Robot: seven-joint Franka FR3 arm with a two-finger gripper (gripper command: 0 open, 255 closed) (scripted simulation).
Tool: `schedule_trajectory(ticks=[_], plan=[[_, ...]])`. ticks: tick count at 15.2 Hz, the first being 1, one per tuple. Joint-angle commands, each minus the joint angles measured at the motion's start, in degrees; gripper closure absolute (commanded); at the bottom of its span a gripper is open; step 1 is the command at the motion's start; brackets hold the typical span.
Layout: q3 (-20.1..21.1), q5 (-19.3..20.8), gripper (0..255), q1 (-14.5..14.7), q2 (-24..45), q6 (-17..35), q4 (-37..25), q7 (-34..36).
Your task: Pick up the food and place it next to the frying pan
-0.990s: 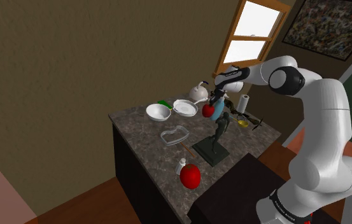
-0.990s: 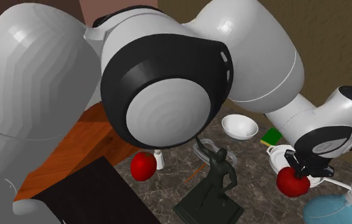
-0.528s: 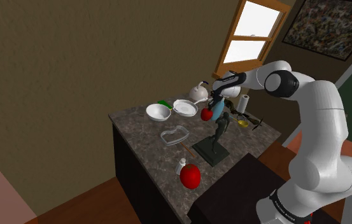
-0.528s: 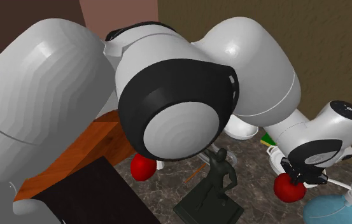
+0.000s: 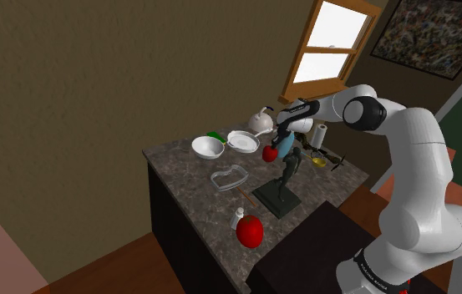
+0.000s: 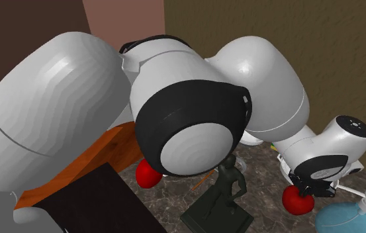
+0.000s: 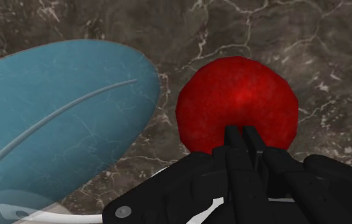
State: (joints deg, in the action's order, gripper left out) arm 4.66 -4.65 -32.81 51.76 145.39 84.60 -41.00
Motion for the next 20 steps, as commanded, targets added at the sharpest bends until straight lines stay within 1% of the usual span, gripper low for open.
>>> schedule_trajectory(ticks=[1,4,5,10,14,20], plan=[[0.0,0.0,255,0.0,0.1,0.0,-0.1,0.0],[0.0,0.0,255,0.0,0.1,0.0,-0.1,0.0],[0.0,0.0,0,0.0,0.1,0.0,-0.1,0.0],[0.0,0.0,0,0.0,0.0,0.0,-0.1,0.0],[0.2,-0.2,0,-0.7,-6.7,-2.6,4.1,-0.2],[0.1,-0.2,0,-0.7,-6.7,-2.6,4.1,-0.2]])
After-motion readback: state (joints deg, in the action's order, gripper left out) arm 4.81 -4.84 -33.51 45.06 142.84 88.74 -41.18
